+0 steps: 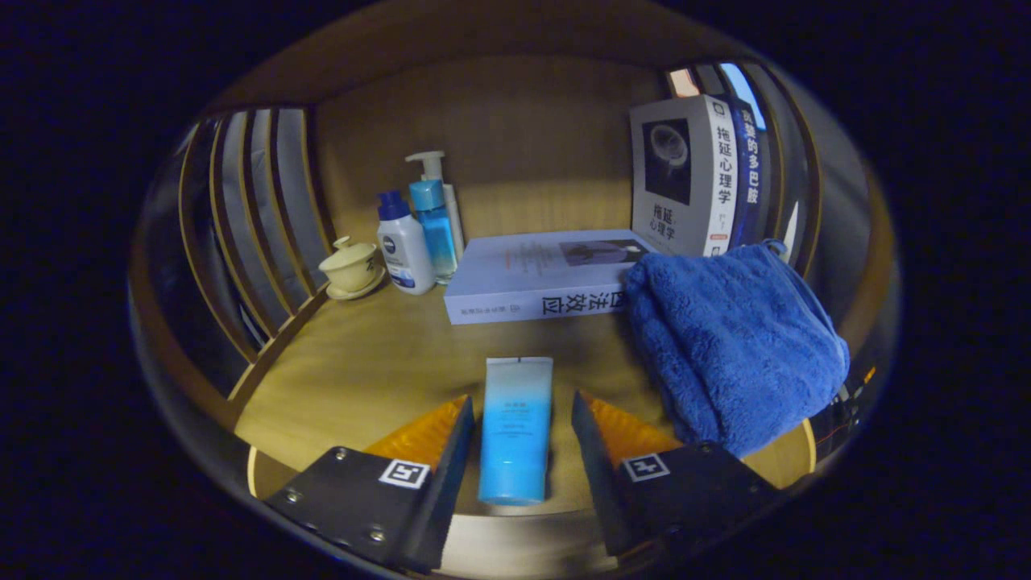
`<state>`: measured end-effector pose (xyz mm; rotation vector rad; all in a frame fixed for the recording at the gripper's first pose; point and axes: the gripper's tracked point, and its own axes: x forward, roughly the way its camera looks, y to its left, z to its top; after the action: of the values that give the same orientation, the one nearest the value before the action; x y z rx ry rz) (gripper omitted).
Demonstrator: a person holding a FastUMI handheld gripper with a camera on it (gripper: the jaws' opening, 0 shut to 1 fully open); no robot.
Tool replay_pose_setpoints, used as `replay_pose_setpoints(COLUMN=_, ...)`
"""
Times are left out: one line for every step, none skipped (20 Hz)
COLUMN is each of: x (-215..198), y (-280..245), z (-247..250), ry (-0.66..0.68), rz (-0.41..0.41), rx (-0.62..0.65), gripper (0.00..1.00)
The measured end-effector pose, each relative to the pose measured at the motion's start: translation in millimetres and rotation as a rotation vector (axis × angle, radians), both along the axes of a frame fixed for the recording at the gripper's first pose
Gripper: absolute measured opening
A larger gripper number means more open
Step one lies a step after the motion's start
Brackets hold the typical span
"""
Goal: Pull open the drawer, take out the items inside it, and place them on the countertop above the cabinet.
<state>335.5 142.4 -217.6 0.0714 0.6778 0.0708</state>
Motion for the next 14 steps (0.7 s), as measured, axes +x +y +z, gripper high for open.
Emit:
replay_pose_setpoints(x=0.0, y=0.0, z=6.9, ry=-0.023, rz=-0.001, rx=0.006, gripper=0.73)
replay_pose_setpoints(x=-0.3, y=-0.9, z=13.9, ry=-0.044, rz=-0.004, rx=0.011, gripper=0.73)
replay_pose_setpoints(x=-2.3, y=-2.8, z=19.5, ry=-0.065, rz=-0.007, rx=0.019, gripper=0.73)
replay_pose_setpoints(x=-4.6, y=-3.5, z=26.9, ry=-0.082, rz=-0.008, rx=0.025, gripper=0.75)
replay_pose_setpoints(x=-8.5, y=-6.3, z=30.6, ry=-0.092, rz=-0.011, rx=0.025, gripper=0.75)
replay_pose_setpoints(x=-14.5, y=-7.6, z=34.7, ry=-0.101, rz=-0.008, rx=0.025, gripper=0.75)
replay_pose_setpoints(x=-17.5, y=-11.1, z=37.5, ry=-0.107, rz=-0.002, rx=0.022, gripper=0.76)
replay_pose_setpoints(x=-27.5, y=-12.2, z=39.7, ry=-0.110, rz=0.006, rx=0.017, gripper=0.75)
replay_pose_setpoints(x=-39.2, y=-13.5, z=41.5, ry=-0.114, rz=0.016, rx=0.011, gripper=0.76)
replay_pose_setpoints(x=-49.7, y=-13.4, z=41.8, ry=-0.118, rz=0.027, rx=0.004, gripper=0.76)
replay_pose_setpoints(x=-62.5, y=-13.8, z=42.6, ry=-0.120, rz=0.037, rx=-0.005, gripper=0.75)
replay_pose_setpoints(x=-77.3, y=-15.6, z=47.1, ry=-0.129, rz=0.047, rx=-0.011, gripper=0.76)
replay_pose_setpoints(x=-92.6, y=-15.5, z=51.7, ry=-0.139, rz=0.062, rx=-0.011, gripper=0.75)
replay_pose_setpoints(x=-106.0, y=-15.3, z=54.9, ry=-0.146, rz=0.075, rx=-0.011, gripper=0.75)
